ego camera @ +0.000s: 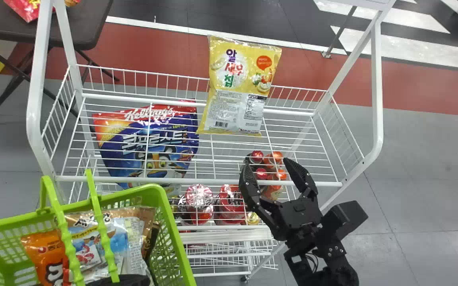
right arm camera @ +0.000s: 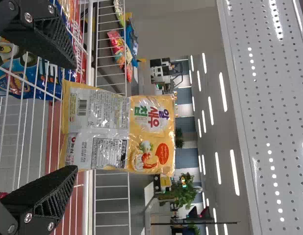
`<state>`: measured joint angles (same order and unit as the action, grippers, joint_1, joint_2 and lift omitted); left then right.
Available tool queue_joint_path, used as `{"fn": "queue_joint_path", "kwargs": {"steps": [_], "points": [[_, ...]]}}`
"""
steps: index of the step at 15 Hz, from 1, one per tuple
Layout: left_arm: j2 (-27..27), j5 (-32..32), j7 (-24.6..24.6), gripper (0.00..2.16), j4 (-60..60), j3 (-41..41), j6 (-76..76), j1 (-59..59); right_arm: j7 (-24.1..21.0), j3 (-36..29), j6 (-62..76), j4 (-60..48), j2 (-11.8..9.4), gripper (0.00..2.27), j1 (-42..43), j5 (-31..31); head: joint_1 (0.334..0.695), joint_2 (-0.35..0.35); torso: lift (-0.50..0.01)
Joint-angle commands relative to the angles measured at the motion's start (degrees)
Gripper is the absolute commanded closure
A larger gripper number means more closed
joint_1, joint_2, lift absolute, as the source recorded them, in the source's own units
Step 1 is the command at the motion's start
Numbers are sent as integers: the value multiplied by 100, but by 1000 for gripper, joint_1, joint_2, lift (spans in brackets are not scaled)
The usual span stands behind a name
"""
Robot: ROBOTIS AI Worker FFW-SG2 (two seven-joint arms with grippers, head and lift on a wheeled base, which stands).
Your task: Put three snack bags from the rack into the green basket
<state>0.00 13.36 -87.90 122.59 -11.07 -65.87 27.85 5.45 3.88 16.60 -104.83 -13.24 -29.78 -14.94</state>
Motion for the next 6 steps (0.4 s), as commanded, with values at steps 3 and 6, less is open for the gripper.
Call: {"fn": "queue_joint_path", "kwargs": {"steps": [3,6], "points": [[-15,0,1,2145,10,0,-1,27,0,25,84,-2,14,87,-28,0,695,-273,0],[-15,0,1,2145,19,9,-1,27,-61,34,84,-2,5,87,-19,8,695,-271,0]]}}
